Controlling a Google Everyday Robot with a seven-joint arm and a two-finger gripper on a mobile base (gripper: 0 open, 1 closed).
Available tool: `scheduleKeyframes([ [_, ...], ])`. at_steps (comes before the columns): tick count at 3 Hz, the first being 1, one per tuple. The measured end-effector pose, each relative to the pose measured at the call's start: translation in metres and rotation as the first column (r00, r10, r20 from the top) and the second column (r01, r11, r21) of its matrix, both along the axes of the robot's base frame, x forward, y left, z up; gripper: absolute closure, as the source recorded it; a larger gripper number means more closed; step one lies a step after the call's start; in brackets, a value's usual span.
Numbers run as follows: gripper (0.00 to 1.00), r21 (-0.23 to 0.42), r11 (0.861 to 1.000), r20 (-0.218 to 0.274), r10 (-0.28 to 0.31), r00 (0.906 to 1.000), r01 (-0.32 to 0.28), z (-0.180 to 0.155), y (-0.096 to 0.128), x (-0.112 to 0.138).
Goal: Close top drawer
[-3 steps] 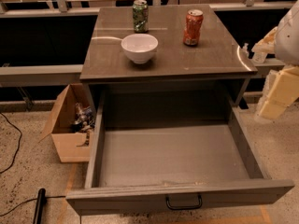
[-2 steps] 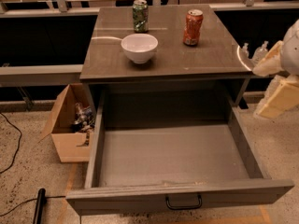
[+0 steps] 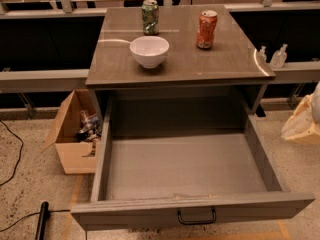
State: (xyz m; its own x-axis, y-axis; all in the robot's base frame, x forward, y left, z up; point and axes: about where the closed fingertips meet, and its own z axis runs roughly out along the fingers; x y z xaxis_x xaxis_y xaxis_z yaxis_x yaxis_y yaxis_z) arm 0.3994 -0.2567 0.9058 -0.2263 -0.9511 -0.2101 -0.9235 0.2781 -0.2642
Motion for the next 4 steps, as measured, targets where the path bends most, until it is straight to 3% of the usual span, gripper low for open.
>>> scheduleKeyframes([
  [1, 1.0, 0.002, 1.0, -0.024, 0.003, 0.9997, -0.003, -0.039, -0.01, -0.017],
  [2, 1.0, 0.042, 0.998, -0.078, 0.04, 0.9962, -0.037, -0.1, -0.014, -0.042],
  [3, 1.0, 0.045, 0.998, -0.081, 0.043, 0.9958, -0.039, -0.102, -0.013, -0.042],
  [4, 1.0, 0.062, 0.998, -0.123, 0.003, 0.9924, 0.005, -0.151, -0.014, -0.06],
])
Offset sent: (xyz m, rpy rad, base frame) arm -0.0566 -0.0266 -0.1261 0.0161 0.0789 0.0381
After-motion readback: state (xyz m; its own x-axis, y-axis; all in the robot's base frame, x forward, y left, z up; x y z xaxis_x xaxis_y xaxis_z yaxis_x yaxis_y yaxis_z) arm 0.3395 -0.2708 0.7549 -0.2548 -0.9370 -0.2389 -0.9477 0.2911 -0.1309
